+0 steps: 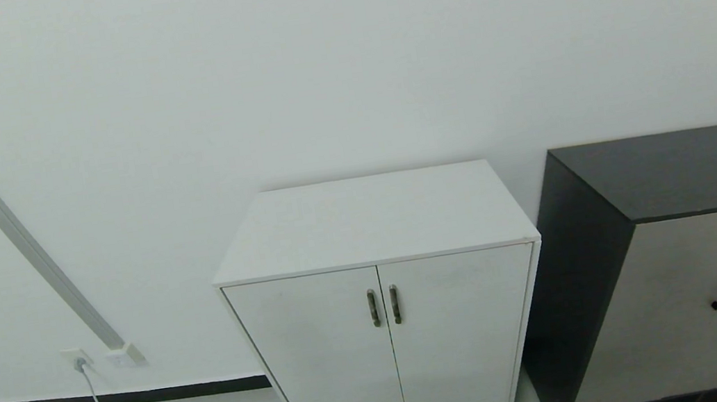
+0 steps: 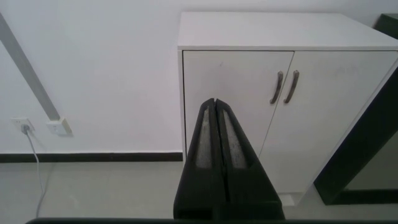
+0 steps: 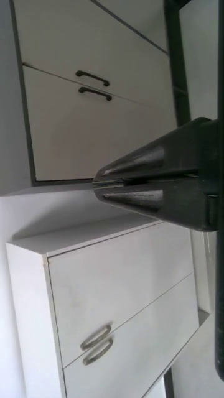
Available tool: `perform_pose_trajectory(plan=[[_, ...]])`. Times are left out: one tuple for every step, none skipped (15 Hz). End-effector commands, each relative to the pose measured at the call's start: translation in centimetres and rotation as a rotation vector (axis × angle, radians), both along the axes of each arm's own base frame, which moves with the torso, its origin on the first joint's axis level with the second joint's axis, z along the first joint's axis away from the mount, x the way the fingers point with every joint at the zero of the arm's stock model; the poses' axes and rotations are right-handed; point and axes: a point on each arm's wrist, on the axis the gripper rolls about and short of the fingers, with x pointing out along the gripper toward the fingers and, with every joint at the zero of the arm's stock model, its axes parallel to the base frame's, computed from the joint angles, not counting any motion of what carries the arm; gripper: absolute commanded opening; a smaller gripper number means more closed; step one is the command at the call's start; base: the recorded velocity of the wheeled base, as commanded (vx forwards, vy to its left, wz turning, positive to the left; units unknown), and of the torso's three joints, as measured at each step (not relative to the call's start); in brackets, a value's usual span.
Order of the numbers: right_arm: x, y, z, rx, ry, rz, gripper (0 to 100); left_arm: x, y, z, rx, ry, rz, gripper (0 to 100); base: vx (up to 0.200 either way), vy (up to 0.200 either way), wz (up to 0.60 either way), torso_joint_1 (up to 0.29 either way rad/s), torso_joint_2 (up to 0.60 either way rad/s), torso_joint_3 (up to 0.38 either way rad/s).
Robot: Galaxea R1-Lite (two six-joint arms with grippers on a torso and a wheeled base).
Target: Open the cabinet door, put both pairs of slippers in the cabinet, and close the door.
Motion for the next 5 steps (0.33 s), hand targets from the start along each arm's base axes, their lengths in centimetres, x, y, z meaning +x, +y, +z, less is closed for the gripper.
perform_pose_trajectory(plan=[[-0.01, 0.01, -0.01, 0.0, -0.002, 0.004, 0, 0.0, 0.0, 0.01, 0.0, -0.001, 0.001, 0, 0.0, 0.0, 0.0, 0.0, 0.0, 0.0], [-0.01, 0.01, -0.01, 0.0, -0.002, 0.005, 0, 0.0, 0.0, 0.01, 0.0, -0.001, 0.001, 0, 0.0, 0.0, 0.0, 0.0, 0.0, 0.0], [0.0, 0.01, -0.05, -0.002, 0.0, 0.005, 0, 0.0, 0.0, -0.01, 0.0, 0.001, 0.001, 0, 0.0, 0.0, 0.0, 0.0, 0.0, 0.0], [-0.01, 0.01, -0.01, -0.003, -0.002, 0.007, 0, 0.0, 0.0, -0.01, 0.0, 0.001, 0.001, 0, 0.0, 0.0, 0.0, 0.0, 0.0, 0.0], [0.0, 0.01, -0.05, -0.009, 0.0, 0.007, 0, 0.0, 0.0, -0.01, 0.0, 0.001, 0.001, 0, 0.0, 0.0, 0.0, 0.0, 0.0, 0.0]])
